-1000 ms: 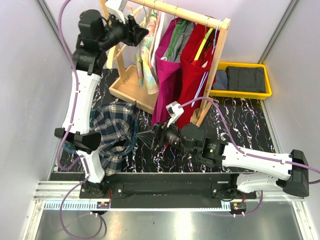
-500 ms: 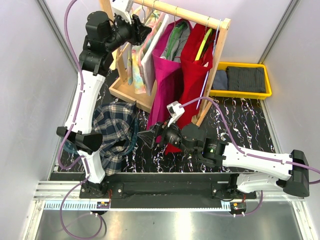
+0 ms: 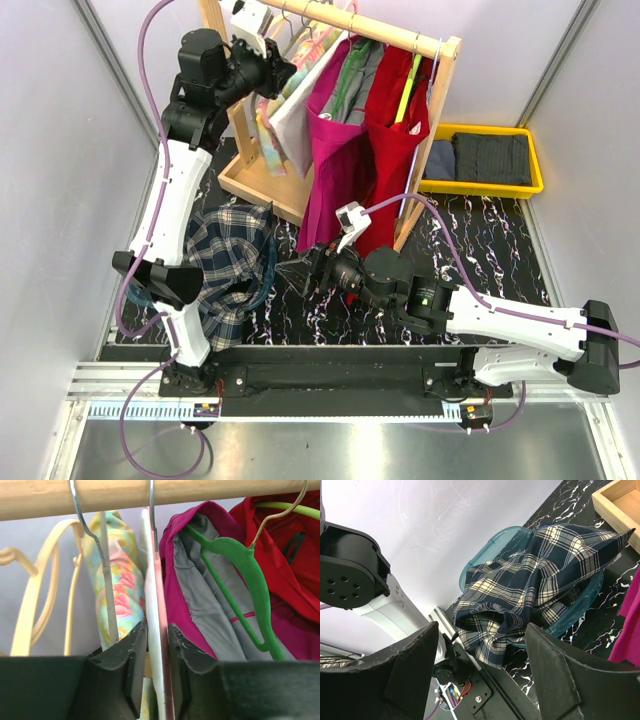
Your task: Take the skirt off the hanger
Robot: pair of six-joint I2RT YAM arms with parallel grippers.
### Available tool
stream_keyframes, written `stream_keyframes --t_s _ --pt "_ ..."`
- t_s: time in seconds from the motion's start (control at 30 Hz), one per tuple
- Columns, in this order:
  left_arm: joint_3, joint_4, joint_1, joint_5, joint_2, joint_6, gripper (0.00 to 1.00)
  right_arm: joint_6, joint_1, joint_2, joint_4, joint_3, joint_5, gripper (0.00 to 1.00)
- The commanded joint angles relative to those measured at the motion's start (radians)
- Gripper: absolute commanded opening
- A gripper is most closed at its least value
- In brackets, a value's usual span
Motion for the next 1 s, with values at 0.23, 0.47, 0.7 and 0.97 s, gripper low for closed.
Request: stream_keyframes --t_s 0.23,0.47,0.7,0.97 --pt "-0.004 0.003 0.023 -0.004 -0.082 0.009 0.35 0.018 0.007 -0.021 0.033 -0.001 0.012 0.78" --pt "0.005 0.015 0.023 0.022 -0.085 -0.038 0.40 0.023 0.006 -0.014 0.033 0.001 0.007 0.78" --pt "0.034 0.037 0.023 0.009 -0.070 -0.083 0.40 0.025 0.007 -0.011 0.029 0.004 -0.001 0.78" --pt "0.072 0.054 0.086 0.077 -0.044 -0.230 0.38 0.018 0.006 -0.006 0.021 0.013 -0.005 0.78"
